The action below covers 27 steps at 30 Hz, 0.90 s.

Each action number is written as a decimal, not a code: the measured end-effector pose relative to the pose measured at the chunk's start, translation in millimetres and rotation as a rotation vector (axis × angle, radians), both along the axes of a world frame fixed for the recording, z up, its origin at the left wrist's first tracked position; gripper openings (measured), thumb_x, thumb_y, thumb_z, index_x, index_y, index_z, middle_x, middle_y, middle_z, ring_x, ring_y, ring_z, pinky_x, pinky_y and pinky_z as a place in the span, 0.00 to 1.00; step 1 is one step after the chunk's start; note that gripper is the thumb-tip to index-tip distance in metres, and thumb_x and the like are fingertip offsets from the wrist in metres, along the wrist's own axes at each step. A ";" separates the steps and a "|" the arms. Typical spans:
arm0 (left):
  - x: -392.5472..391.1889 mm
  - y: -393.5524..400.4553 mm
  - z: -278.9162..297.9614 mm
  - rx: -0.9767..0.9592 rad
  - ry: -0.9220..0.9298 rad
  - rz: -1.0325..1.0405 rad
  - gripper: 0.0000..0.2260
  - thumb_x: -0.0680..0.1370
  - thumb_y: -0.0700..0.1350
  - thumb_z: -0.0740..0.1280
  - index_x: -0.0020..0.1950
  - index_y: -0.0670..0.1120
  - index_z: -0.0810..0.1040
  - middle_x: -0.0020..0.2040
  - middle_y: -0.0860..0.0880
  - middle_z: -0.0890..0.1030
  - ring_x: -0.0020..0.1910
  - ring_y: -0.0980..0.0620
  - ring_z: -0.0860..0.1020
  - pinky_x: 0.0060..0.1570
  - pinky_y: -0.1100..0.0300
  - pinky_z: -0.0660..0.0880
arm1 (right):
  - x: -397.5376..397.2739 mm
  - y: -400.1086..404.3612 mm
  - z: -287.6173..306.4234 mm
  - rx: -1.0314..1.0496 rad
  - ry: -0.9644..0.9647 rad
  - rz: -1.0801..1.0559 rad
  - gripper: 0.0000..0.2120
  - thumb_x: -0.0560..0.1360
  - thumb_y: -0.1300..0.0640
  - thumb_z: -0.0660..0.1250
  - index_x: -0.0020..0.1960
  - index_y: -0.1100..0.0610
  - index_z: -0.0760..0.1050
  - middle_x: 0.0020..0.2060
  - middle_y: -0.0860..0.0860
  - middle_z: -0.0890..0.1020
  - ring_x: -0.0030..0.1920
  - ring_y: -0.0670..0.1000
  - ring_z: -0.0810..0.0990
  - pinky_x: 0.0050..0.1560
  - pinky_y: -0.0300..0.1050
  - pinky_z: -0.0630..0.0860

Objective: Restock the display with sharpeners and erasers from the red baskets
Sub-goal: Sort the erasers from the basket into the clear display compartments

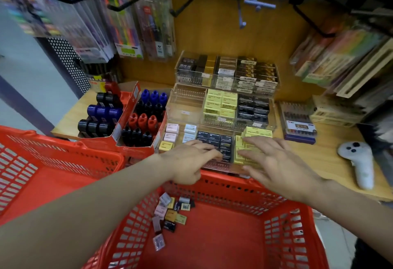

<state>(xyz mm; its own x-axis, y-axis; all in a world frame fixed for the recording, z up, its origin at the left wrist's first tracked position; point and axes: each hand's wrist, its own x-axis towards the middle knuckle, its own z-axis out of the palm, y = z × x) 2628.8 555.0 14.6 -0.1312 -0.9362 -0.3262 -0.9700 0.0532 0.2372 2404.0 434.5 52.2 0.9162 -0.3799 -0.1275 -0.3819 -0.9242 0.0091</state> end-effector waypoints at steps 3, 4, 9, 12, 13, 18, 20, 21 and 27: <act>-2.6 5.1 -0.8 -0.098 0.031 -0.001 0.31 0.77 0.42 0.61 0.78 0.56 0.56 0.78 0.50 0.63 0.76 0.49 0.59 0.74 0.56 0.51 | -7.6 4.2 -5.4 0.000 0.042 0.012 0.27 0.81 0.38 0.50 0.78 0.44 0.58 0.78 0.46 0.54 0.78 0.48 0.50 0.76 0.52 0.52; -2.9 6.9 -0.9 -0.150 0.024 0.008 0.29 0.77 0.42 0.61 0.78 0.55 0.58 0.77 0.51 0.64 0.76 0.50 0.60 0.75 0.56 0.50 | -9.1 5.6 -6.3 -0.002 0.046 0.007 0.27 0.81 0.38 0.50 0.78 0.44 0.56 0.79 0.46 0.53 0.78 0.48 0.48 0.76 0.52 0.51; -0.1 21.4 5.9 -0.037 -0.209 0.002 0.29 0.80 0.44 0.60 0.80 0.49 0.54 0.80 0.51 0.55 0.80 0.53 0.48 0.78 0.50 0.39 | -10.7 14.7 -4.2 0.000 0.034 -0.015 0.27 0.82 0.40 0.51 0.79 0.45 0.54 0.79 0.49 0.49 0.79 0.50 0.46 0.76 0.54 0.47; -7.3 41.1 17.7 -0.232 -0.070 0.069 0.26 0.79 0.43 0.61 0.78 0.48 0.61 0.77 0.50 0.63 0.77 0.50 0.57 0.77 0.53 0.51 | -12.8 30.5 2.7 0.034 -0.124 -0.006 0.22 0.81 0.50 0.60 0.74 0.49 0.66 0.76 0.53 0.61 0.76 0.54 0.58 0.75 0.55 0.57; -10.4 50.3 21.2 -0.317 -0.028 0.076 0.22 0.79 0.42 0.61 0.74 0.48 0.68 0.72 0.50 0.70 0.73 0.50 0.64 0.73 0.54 0.59 | -13.1 38.4 4.1 0.048 -0.164 0.019 0.20 0.79 0.53 0.63 0.71 0.51 0.71 0.73 0.53 0.66 0.74 0.55 0.64 0.72 0.55 0.62; -20.0 99.3 -1.3 -0.043 -0.037 0.156 0.10 0.79 0.43 0.59 0.57 0.47 0.77 0.55 0.48 0.80 0.55 0.46 0.77 0.53 0.51 0.75 | -2.6 77.8 -36.0 0.224 -0.111 0.098 0.11 0.77 0.57 0.63 0.58 0.53 0.79 0.56 0.50 0.78 0.58 0.53 0.78 0.60 0.49 0.74; -18.7 114.8 -27.9 0.176 -0.050 0.246 0.13 0.78 0.41 0.60 0.61 0.46 0.78 0.60 0.45 0.79 0.60 0.44 0.76 0.58 0.50 0.74 | 6.0 90.4 -70.2 0.380 -0.030 -0.025 0.14 0.77 0.56 0.62 0.63 0.52 0.76 0.59 0.50 0.76 0.61 0.52 0.76 0.64 0.45 0.71; -18.4 123.5 -43.5 0.258 -0.046 0.303 0.14 0.78 0.40 0.61 0.62 0.45 0.77 0.61 0.43 0.79 0.62 0.42 0.76 0.59 0.50 0.73 | 10.6 96.1 -89.1 0.446 0.017 -0.092 0.16 0.77 0.56 0.63 0.65 0.52 0.74 0.60 0.50 0.75 0.63 0.52 0.75 0.66 0.44 0.69; -65.1 171.0 -147.4 0.447 0.481 0.829 0.25 0.80 0.38 0.63 0.76 0.41 0.61 0.73 0.40 0.69 0.69 0.44 0.72 0.55 0.71 0.67 | 28.6 133.0 -194.3 0.667 0.244 -0.307 0.24 0.77 0.57 0.66 0.71 0.53 0.68 0.69 0.55 0.71 0.70 0.53 0.69 0.70 0.41 0.64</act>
